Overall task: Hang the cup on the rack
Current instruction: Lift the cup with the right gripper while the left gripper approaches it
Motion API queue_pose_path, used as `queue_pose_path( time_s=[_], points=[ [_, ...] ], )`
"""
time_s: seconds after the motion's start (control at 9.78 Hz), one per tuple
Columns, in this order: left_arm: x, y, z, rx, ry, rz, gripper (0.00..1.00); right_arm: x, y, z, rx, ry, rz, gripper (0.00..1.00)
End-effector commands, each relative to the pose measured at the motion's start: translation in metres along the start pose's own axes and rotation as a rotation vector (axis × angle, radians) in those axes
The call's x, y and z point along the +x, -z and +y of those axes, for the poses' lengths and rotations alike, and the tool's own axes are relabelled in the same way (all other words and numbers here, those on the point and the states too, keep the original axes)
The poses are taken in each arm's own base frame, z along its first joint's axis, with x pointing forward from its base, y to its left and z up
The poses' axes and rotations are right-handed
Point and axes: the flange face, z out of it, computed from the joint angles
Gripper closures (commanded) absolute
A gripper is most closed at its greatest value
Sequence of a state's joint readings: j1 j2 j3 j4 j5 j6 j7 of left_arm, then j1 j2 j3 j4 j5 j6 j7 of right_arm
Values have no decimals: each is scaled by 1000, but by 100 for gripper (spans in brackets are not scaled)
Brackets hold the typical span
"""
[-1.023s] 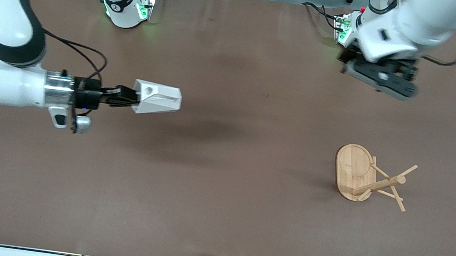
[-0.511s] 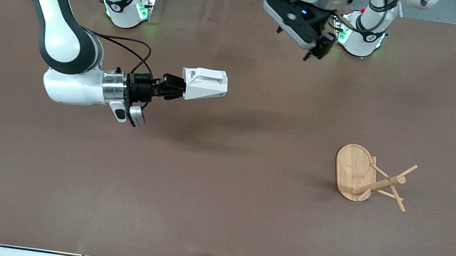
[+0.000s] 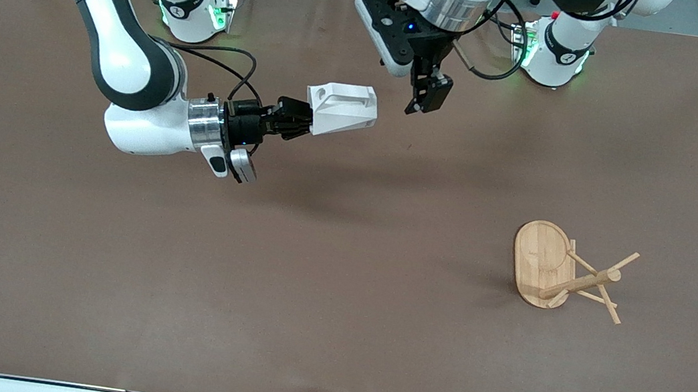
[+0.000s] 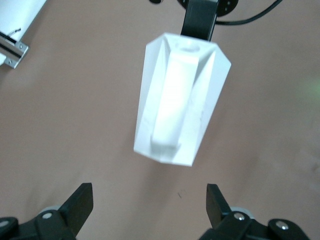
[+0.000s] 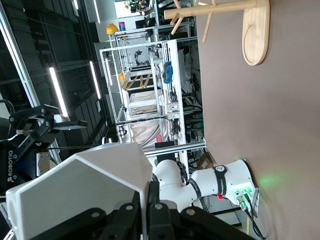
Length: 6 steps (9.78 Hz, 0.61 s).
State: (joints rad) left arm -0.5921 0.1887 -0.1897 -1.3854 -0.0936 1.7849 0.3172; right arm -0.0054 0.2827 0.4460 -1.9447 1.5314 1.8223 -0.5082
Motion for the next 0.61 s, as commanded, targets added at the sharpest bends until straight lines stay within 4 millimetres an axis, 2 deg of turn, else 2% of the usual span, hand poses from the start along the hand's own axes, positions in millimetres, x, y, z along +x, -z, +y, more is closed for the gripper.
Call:
queue_pose_path(
  time_s=[0.0, 0.51],
  points=[
    [15, -14, 17, -26, -57, 4, 0, -4, -2, -3, 32, 12, 23, 100],
    [24, -30, 22, -38, -123, -4, 0, -5, -6, -4, 34, 12, 21, 100]
  ],
)
